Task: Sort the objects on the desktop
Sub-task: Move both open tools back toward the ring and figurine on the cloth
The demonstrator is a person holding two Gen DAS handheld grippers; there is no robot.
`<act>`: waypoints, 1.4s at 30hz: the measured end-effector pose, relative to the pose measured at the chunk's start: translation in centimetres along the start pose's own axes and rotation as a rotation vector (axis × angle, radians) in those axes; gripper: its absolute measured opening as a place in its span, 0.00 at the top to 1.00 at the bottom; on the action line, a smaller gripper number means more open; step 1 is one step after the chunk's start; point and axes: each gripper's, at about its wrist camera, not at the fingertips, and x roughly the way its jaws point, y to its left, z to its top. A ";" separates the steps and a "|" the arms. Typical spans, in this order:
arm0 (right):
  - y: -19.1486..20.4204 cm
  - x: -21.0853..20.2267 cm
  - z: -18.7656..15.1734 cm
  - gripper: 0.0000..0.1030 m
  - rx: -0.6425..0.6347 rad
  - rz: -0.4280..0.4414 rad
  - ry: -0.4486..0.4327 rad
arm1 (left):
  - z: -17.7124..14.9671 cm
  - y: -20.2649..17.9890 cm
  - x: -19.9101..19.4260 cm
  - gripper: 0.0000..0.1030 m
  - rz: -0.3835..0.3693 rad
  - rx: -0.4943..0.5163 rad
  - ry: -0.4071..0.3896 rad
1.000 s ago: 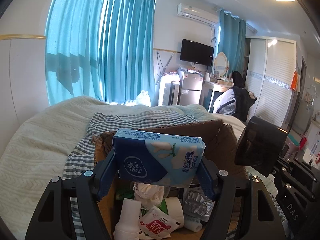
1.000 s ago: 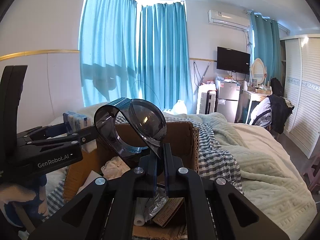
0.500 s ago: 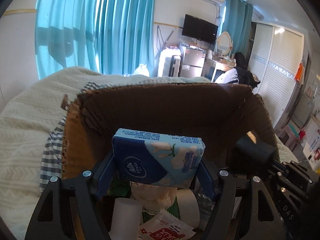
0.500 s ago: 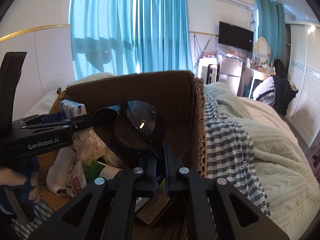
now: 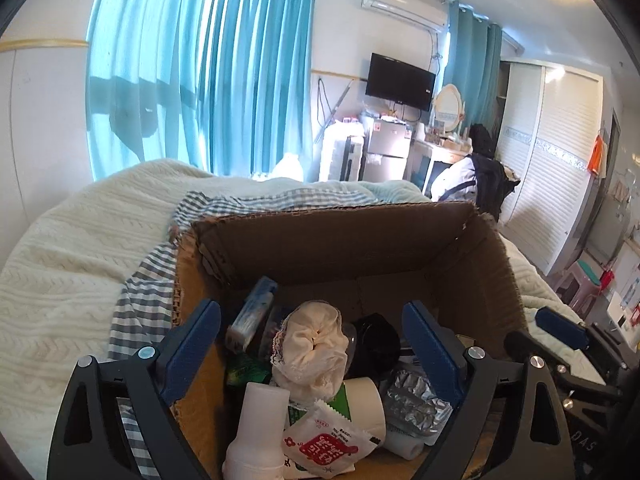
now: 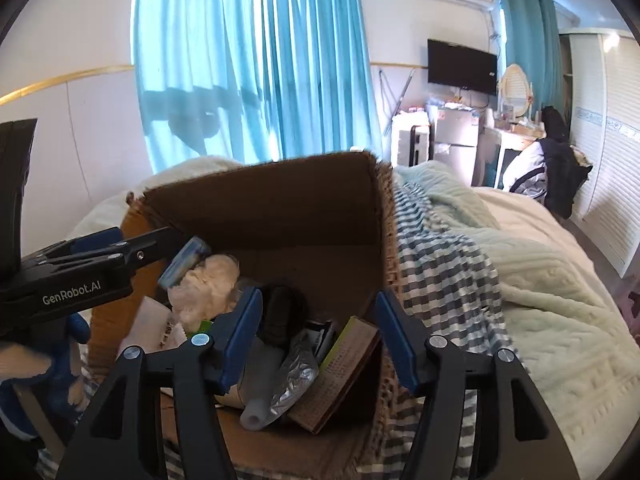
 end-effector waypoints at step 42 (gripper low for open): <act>1.1 -15.1 -4.8 0.21 0.049 -0.045 -0.149 | -6.7 -0.3 -11.4 0.00 0.017 -0.038 -0.010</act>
